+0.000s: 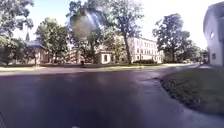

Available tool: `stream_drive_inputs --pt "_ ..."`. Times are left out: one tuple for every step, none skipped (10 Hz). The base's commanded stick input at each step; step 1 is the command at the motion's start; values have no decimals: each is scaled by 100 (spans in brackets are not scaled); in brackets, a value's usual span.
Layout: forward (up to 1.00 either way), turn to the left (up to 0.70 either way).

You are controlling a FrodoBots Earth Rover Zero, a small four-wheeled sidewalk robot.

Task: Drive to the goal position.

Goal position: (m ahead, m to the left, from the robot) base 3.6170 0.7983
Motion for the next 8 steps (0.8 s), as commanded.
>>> stream_drive_inputs --pt "50 0" --pt "50 0" --pt "50 0" --pt "50 0" --pt "50 0" --pt "50 0" --pt "50 0" --pt "50 -15"
